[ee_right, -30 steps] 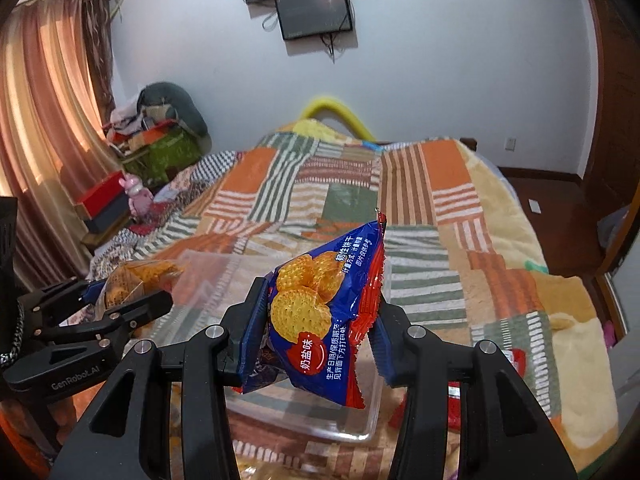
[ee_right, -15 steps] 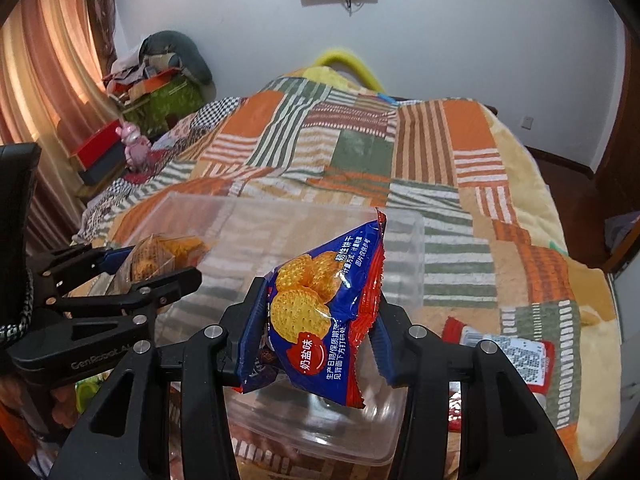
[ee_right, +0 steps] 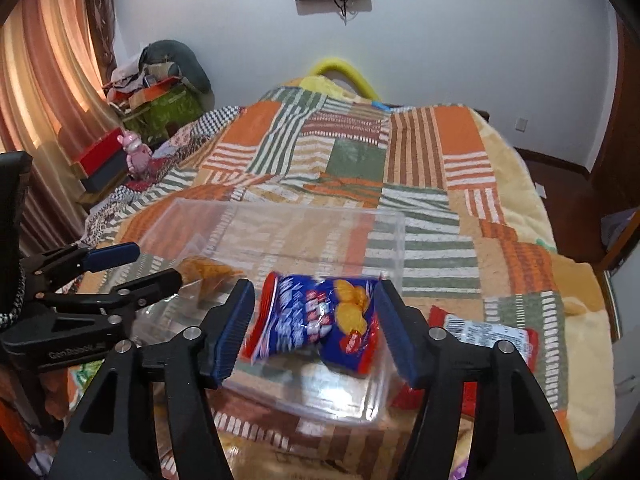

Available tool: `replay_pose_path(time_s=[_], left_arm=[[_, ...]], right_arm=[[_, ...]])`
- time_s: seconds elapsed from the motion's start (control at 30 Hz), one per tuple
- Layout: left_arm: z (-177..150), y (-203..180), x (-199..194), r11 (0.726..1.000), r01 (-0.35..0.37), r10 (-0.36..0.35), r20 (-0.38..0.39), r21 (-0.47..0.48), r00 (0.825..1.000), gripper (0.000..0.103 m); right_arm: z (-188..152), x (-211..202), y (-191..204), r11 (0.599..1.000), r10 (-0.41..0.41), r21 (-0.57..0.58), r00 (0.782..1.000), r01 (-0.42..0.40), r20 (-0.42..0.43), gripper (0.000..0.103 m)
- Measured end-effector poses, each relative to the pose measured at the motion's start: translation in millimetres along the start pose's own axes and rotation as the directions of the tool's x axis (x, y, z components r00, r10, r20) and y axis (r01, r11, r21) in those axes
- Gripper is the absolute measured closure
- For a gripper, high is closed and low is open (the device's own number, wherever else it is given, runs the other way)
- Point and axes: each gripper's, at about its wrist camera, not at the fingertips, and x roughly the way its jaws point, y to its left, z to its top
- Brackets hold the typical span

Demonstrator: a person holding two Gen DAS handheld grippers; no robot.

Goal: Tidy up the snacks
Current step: 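Lower the blue cookie bag and clear snack bag into the clear box, open both grippers, then grasp the cream bread pack with the right gripper while the left gripper grasps the green jelly cup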

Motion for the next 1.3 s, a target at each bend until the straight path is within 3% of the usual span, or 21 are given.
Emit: replay_pose_path(time_s=[0.17,0.23,0.6,0.9,1.0,1.07,1.3], left_arm=[[-1,0,-41,0.999,-0.031,0.029,0.07,0.026,0.997,0.015],[-4,1,-56,0.999,-0.04,0.037,0.093,0.034,0.995,0.014],[-50,21,-113,0.995,-0.073,0.065,0.122,0.063,0.99,0.01],[-108,47,-113,0.999,-0.047,0.046,0.071,0.012,0.996,0.01],[-125,51,-106,0.999,-0.037,0.038,0.047,-0.01,0.998,0.016],[-134,55,-96,1.0,-0.021,0.021,0.012,-0.02,1.0,0.026],[-153,56,-71,0.999,0.017,-0.019,-0.056,-0.038,0.998,0.045]], right_arm=[[-3,-31,0,1.0,0.0,-0.006,0.999,0.0,0.048,0.036],[-6,-41,1,1.0,0.0,-0.005,0.998,0.0,0.057,0.036],[-43,-83,0,1.0,-0.01,0.02,0.998,0.009,0.068,0.03],[-84,-81,1,0.998,-0.051,0.036,0.999,0.051,-0.001,0.02],[-93,-76,1,0.998,-0.046,0.048,0.998,0.048,-0.032,0.02],[-96,-71,2,0.998,-0.037,0.057,0.998,0.04,-0.051,0.02],[-104,-59,-2,0.989,0.024,0.144,0.996,-0.011,-0.087,0.02]])
